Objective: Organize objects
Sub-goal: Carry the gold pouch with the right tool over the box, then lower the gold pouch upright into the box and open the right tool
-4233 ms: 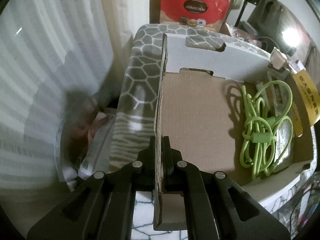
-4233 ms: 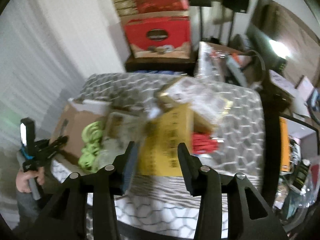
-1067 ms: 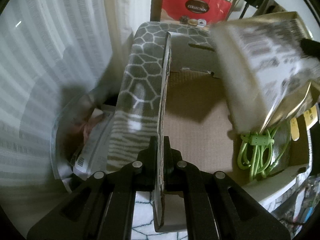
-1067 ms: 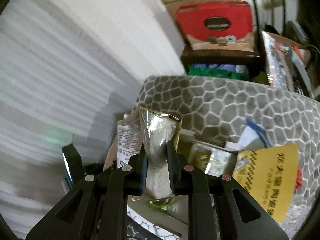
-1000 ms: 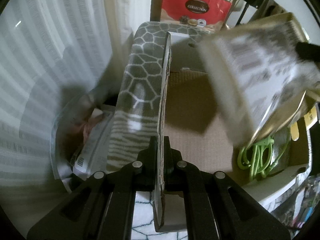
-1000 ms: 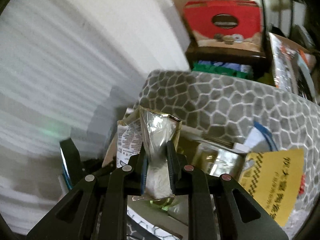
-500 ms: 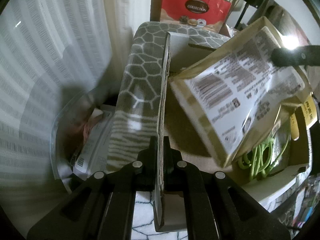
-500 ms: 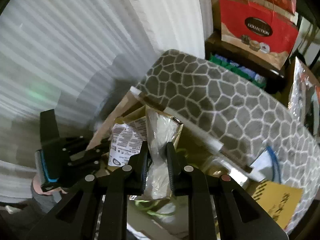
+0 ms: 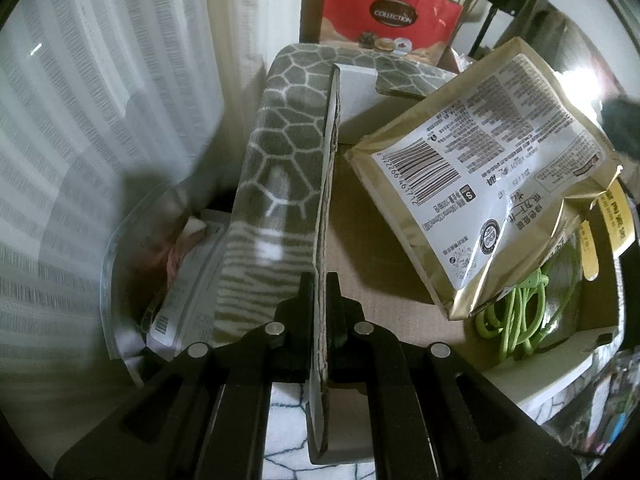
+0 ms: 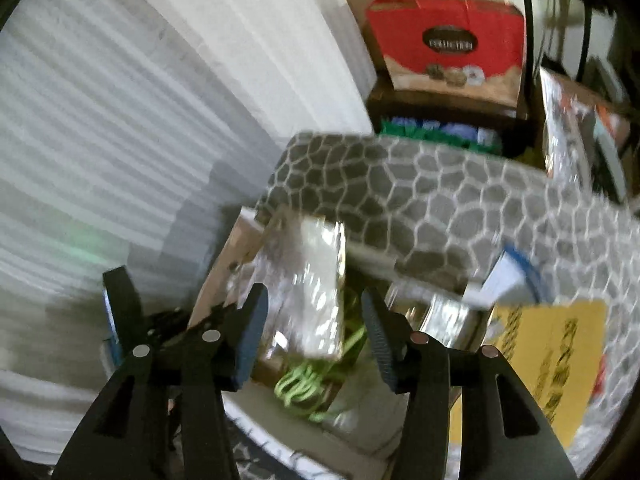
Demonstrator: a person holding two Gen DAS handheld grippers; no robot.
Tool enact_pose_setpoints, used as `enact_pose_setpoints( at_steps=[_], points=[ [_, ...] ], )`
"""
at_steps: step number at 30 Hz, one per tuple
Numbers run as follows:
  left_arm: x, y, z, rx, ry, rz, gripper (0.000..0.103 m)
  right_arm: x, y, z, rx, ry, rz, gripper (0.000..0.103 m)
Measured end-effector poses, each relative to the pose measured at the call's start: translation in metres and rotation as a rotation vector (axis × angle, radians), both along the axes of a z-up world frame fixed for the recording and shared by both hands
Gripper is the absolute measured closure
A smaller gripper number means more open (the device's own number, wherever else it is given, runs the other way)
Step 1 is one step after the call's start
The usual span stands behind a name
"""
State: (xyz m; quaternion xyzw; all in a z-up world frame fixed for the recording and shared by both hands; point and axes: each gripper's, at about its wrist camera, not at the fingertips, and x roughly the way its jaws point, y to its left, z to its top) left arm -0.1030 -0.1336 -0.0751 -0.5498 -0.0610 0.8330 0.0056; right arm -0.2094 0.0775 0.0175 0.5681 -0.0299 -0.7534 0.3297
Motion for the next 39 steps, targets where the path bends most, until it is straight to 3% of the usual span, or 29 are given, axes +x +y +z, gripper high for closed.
enact_pose_setpoints(
  at_steps=[8,12,19,22,25,27,32,35,39],
  points=[
    [0.000,0.000,0.000,-0.002,0.000,-0.001,0.099,0.022,0.009,-0.013,-0.029,-0.039,-0.097,0.047],
    [0.000,0.000,0.000,-0.005,0.000,-0.002,0.099,0.036,0.017,-0.012,-0.044,-0.026,-0.181,0.037],
    [-0.001,0.000,-0.001,-0.012,-0.001,0.002,0.099,0.052,-0.002,-0.025,-0.070,-0.085,-0.194,0.037],
    [-0.001,0.001,-0.001,-0.012,0.001,0.003,0.099,0.045,-0.007,-0.032,-0.057,-0.089,-0.253,0.038],
    [-0.001,0.001,-0.001,-0.012,0.000,0.003,0.099,0.038,-0.007,-0.038,-0.050,-0.067,-0.293,0.051],
    [-0.001,0.001,-0.001,-0.012,0.000,0.002,0.099,0.034,-0.008,-0.043,-0.046,-0.063,-0.294,0.070],
    [0.001,0.001,-0.001,-0.002,0.002,0.000,0.099,0.027,-0.006,-0.047,-0.102,-0.068,-0.256,0.078],
    [0.000,0.000,0.000,0.003,0.000,-0.001,0.099,0.023,-0.007,-0.041,-0.140,-0.071,-0.172,0.080],
    [0.000,0.001,0.000,0.002,-0.002,-0.002,0.099,0.023,-0.017,-0.023,-0.081,-0.003,-0.048,0.080]
  ],
)
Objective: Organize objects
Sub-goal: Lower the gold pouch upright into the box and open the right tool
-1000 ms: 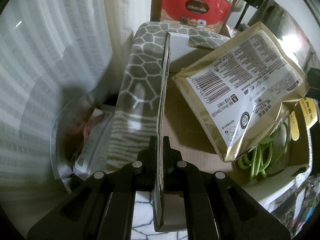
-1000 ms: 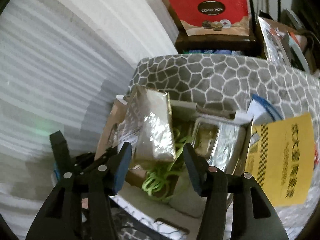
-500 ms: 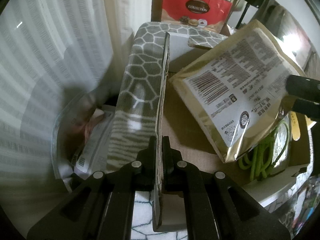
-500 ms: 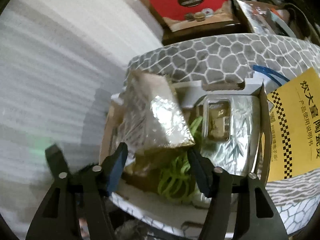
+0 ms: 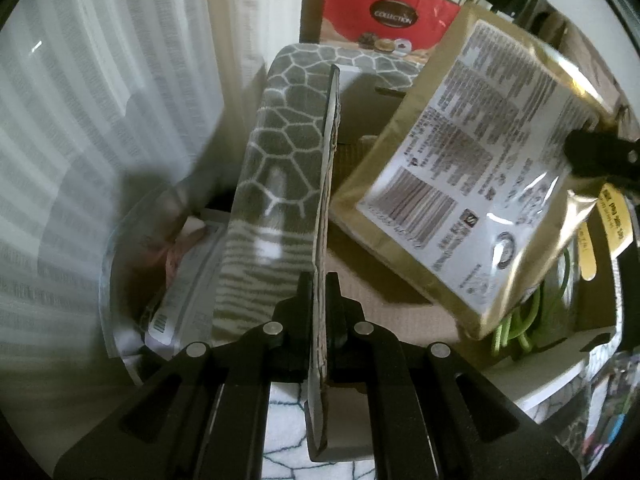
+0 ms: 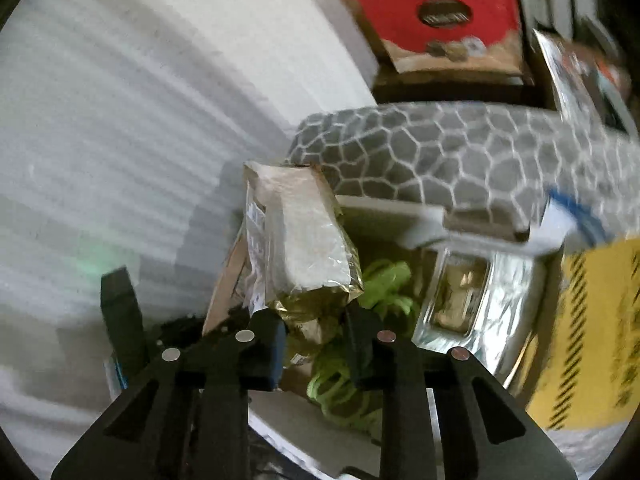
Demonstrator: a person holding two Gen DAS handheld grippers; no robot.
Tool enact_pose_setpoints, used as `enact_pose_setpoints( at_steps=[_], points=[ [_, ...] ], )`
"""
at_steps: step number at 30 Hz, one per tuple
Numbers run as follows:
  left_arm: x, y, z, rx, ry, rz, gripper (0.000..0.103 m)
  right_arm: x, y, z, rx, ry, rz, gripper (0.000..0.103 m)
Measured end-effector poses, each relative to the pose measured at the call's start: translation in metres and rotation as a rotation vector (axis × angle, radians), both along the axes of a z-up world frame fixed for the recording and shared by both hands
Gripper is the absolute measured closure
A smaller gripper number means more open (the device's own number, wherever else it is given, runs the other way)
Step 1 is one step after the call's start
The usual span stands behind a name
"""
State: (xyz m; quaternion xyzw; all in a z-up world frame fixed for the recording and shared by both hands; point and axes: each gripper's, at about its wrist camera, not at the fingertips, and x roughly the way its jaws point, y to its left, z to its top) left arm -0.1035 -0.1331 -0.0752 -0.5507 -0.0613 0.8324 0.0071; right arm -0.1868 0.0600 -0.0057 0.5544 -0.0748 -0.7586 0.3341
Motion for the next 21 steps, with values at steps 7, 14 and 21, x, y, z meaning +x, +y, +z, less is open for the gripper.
enact_pose_setpoints(
  at_steps=[7,14,21],
  points=[
    [0.000,0.001,0.000,-0.004,-0.001,-0.002,0.099,0.019,-0.007,0.032,0.071,0.115,0.135,0.080],
    [0.001,0.002,-0.002,-0.018,-0.007,0.007,0.101,0.003,-0.027,0.016,0.033,0.010,0.272,0.080],
    [0.000,0.000,-0.002,-0.013,-0.010,0.006,0.101,-0.035,-0.036,-0.010,0.063,-0.029,0.332,0.080]
  ],
)
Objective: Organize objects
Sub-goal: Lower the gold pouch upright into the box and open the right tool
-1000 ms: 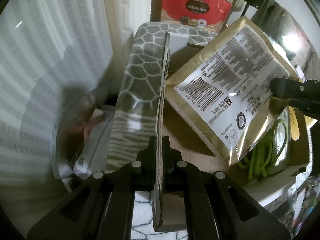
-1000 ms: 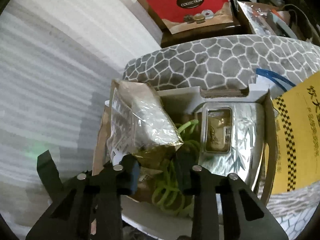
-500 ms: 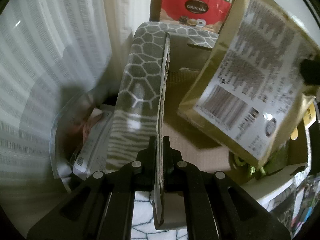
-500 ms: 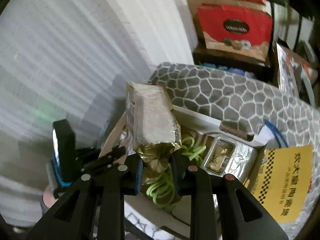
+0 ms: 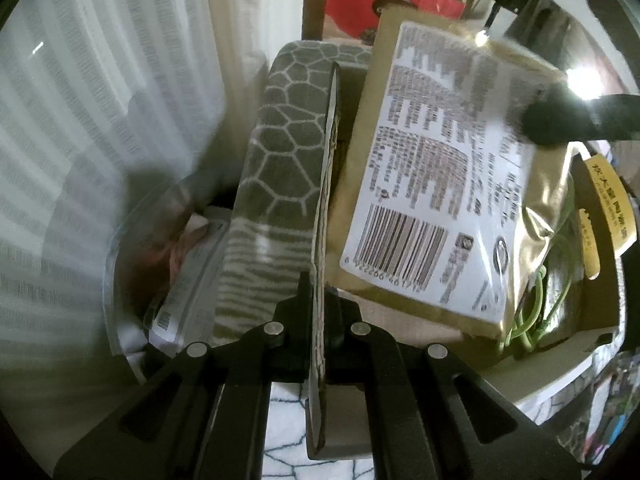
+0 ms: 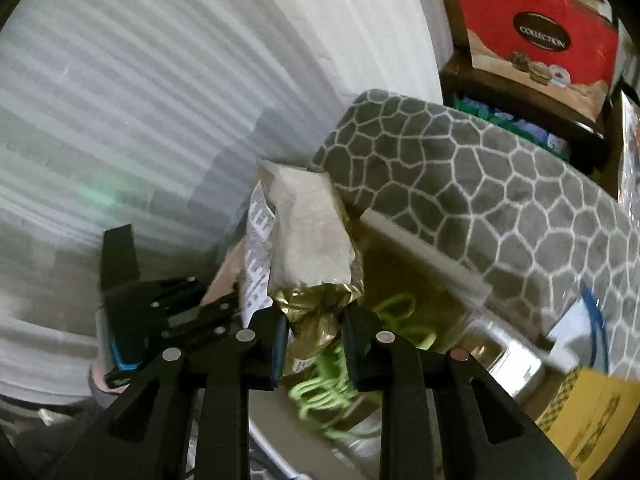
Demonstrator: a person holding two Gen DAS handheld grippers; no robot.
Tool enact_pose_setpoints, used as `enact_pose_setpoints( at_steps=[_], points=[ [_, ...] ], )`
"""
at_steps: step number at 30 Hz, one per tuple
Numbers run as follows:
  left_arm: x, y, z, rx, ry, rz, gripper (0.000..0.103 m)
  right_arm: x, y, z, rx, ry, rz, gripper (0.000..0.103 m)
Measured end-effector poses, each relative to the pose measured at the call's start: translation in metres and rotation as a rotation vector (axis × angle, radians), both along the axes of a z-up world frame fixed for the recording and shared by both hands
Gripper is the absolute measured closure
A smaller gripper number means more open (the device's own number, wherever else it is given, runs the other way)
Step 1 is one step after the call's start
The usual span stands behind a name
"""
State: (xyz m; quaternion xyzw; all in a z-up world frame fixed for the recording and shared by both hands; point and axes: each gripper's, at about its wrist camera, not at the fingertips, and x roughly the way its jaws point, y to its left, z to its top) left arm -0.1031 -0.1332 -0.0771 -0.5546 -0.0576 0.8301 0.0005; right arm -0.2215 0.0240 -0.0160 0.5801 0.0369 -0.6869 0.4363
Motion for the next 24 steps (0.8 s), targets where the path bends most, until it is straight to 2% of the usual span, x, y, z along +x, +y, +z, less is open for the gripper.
enact_pose_setpoints(
  at_steps=[2,5,13,18,21,24],
  points=[
    [0.000,0.000,0.000,0.003,0.001,0.001,0.101,-0.006,-0.002,-0.006,0.023,-0.009,0.013,0.080],
    [0.001,-0.003,0.003,0.015,0.010,-0.001,0.101,-0.007,0.005,-0.006,-0.002,-0.034,0.034,0.080],
    [0.004,-0.007,0.009,0.026,0.034,-0.007,0.100,0.011,0.020,0.012,-0.016,0.038,0.179,0.080],
    [0.003,-0.005,0.009,0.014,0.028,-0.005,0.101,0.025,-0.003,0.009,0.028,0.055,0.263,0.080],
    [0.004,-0.004,0.010,0.009,0.029,-0.004,0.101,0.023,-0.017,0.001,0.043,0.055,0.256,0.080],
    [0.004,-0.004,0.011,0.018,0.030,0.003,0.099,0.006,-0.020,-0.013,0.071,0.025,0.172,0.077]
  ],
)
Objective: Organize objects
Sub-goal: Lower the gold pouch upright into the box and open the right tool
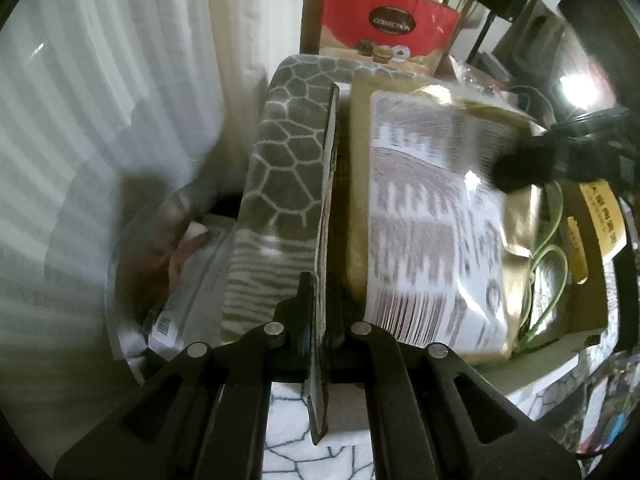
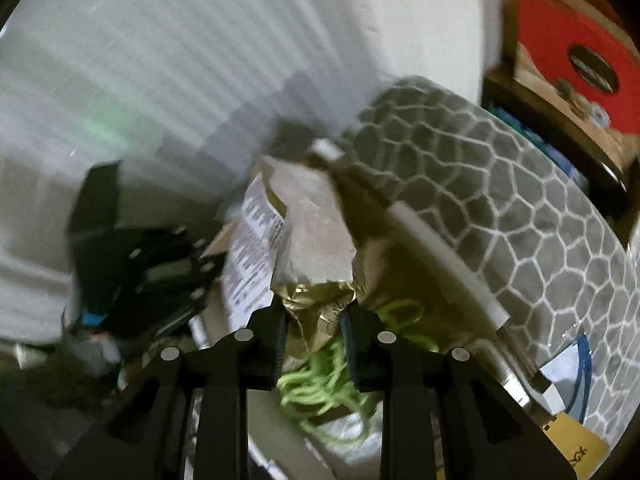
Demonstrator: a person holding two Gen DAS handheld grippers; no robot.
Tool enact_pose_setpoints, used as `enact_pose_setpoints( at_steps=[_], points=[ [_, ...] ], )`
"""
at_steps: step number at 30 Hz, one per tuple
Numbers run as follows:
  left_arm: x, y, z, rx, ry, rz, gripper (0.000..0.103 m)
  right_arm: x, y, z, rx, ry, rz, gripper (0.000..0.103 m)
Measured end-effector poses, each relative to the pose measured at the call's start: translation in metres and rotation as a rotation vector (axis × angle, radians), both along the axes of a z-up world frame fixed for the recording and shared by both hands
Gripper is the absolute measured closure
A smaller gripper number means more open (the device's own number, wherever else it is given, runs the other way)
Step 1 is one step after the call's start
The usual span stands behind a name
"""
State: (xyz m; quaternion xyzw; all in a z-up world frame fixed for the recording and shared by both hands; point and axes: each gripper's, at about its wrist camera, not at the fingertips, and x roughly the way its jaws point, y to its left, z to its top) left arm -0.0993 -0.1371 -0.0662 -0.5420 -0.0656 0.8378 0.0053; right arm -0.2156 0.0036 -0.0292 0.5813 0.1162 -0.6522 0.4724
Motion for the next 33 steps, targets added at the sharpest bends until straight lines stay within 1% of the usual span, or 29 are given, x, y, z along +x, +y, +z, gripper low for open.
enact_pose_setpoints(
  at_steps=[2,4,6,7,8,10,13,14,15,18,22,24,25,26,30,31,32,33],
  points=[
    [0.000,-0.001,0.000,0.002,0.002,0.005,0.098,-0.010,0.000,-0.011,0.012,-0.011,-0.066,0.076],
    [0.000,-0.004,0.000,0.018,0.005,0.017,0.095,-0.011,-0.002,-0.018,0.020,0.005,-0.099,0.071],
    [0.001,-0.009,-0.001,0.038,0.004,0.028,0.091,-0.005,-0.006,-0.027,0.036,0.022,-0.108,0.064],
    [0.001,-0.011,-0.001,0.044,0.005,0.032,0.088,-0.001,-0.008,-0.032,0.047,0.033,-0.104,0.063],
    [0.002,-0.012,-0.002,0.042,0.007,0.037,0.084,0.002,-0.007,-0.038,0.056,0.039,-0.114,0.058],
    [0.002,-0.014,-0.002,0.043,0.006,0.043,0.083,0.001,-0.002,-0.039,0.042,0.041,-0.154,0.055],
    [0.001,-0.014,-0.002,0.040,0.008,0.043,0.082,-0.002,0.011,-0.028,0.008,0.051,-0.220,0.053],
    [0.001,-0.015,-0.002,0.033,0.009,0.046,0.080,-0.003,0.017,-0.021,-0.020,0.051,-0.239,0.049],
    [0.001,-0.016,-0.002,0.028,0.009,0.048,0.079,-0.004,0.021,-0.016,-0.040,0.052,-0.247,0.046],
    [-0.001,-0.017,-0.002,0.031,0.007,0.054,0.077,-0.003,0.034,0.004,-0.078,0.075,-0.272,0.044],
    [-0.001,-0.018,-0.001,0.029,0.004,0.060,0.073,0.002,0.054,0.026,-0.058,0.114,-0.321,0.044],
    [0.000,-0.021,-0.001,0.036,0.008,0.070,0.067,0.010,0.068,0.036,-0.039,0.137,-0.348,0.044],
    [0.000,-0.023,-0.001,0.038,0.005,0.081,0.062,0.013,0.075,0.039,-0.028,0.141,-0.360,0.044],
    [-0.001,-0.025,-0.002,0.038,0.004,0.086,0.060,0.017,0.083,0.042,-0.017,0.144,-0.374,0.044],
    [-0.001,-0.025,-0.003,0.031,0.002,0.078,0.060,0.026,0.109,0.050,0.036,0.174,-0.431,0.044],
    [-0.001,-0.025,-0.003,0.036,0.003,0.078,0.065,0.029,0.115,0.053,0.040,0.183,-0.444,0.044],
    [-0.001,-0.024,-0.003,0.049,0.004,0.068,0.076,0.032,0.123,0.056,0.037,0.186,-0.456,0.044],
    [0.000,-0.021,-0.002,0.069,0.006,0.047,0.081,0.034,0.133,0.060,0.030,0.186,-0.469,0.044]
  ],
)
